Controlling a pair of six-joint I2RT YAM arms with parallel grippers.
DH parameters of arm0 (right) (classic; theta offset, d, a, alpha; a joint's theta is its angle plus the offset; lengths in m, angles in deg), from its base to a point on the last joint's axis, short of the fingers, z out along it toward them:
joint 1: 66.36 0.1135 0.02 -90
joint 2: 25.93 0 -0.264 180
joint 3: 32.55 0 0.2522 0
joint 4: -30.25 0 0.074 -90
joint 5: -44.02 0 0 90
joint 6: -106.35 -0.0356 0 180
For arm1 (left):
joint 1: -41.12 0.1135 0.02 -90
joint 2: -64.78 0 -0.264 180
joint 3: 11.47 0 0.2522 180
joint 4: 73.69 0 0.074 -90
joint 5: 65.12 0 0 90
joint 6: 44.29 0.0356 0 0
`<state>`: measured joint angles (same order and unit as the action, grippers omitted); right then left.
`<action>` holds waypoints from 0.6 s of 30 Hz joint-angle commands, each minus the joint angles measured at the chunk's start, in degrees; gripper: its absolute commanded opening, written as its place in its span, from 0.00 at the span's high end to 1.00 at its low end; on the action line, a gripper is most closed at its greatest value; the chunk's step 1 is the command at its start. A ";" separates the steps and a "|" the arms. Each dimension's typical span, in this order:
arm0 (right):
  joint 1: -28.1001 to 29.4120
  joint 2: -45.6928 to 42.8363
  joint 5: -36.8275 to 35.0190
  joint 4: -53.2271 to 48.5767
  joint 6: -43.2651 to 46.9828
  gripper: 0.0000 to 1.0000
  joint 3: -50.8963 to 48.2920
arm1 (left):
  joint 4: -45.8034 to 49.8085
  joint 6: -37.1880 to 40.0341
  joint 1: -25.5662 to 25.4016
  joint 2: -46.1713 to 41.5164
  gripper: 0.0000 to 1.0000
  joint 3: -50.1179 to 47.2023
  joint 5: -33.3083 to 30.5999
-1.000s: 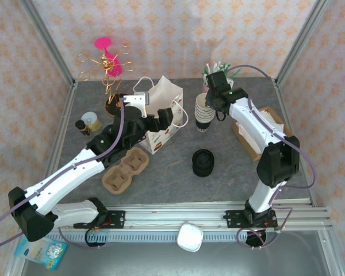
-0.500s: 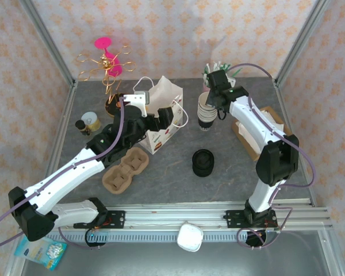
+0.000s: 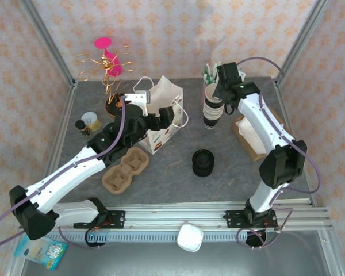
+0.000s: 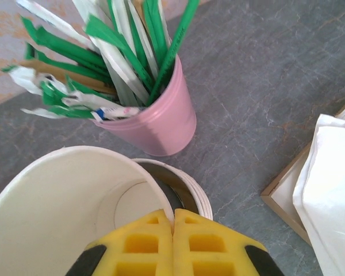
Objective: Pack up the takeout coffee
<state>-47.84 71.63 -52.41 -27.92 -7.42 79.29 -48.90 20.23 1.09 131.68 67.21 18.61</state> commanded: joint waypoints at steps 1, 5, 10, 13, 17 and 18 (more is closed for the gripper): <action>-0.47 -3.67 -1.29 -2.98 0.69 0.99 3.20 | 2.37 -0.15 -0.23 -0.07 0.01 2.56 0.49; -0.44 -6.39 -0.62 -4.51 0.98 0.98 4.84 | 3.23 -0.40 -0.24 -0.95 0.01 2.93 0.12; -0.40 -10.63 1.25 -8.17 1.55 0.98 6.79 | 5.02 -0.80 -0.31 -2.28 0.01 3.69 0.02; -0.41 -14.31 2.39 -10.33 1.88 0.98 5.60 | 7.46 -1.16 -0.29 -3.22 0.01 4.47 0.35; -0.24 -20.45 2.62 -11.88 1.64 0.98 -0.63 | 9.69 -1.82 -0.30 -5.03 0.01 4.17 1.73; -0.24 -22.12 2.41 -11.94 1.45 0.97 -2.93 | 10.35 -2.12 -0.27 -5.49 0.01 3.95 2.23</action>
<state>-47.84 52.77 -50.12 -35.90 -6.33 80.23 -42.13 19.18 1.09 128.00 69.86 19.03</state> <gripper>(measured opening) 0.039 0.990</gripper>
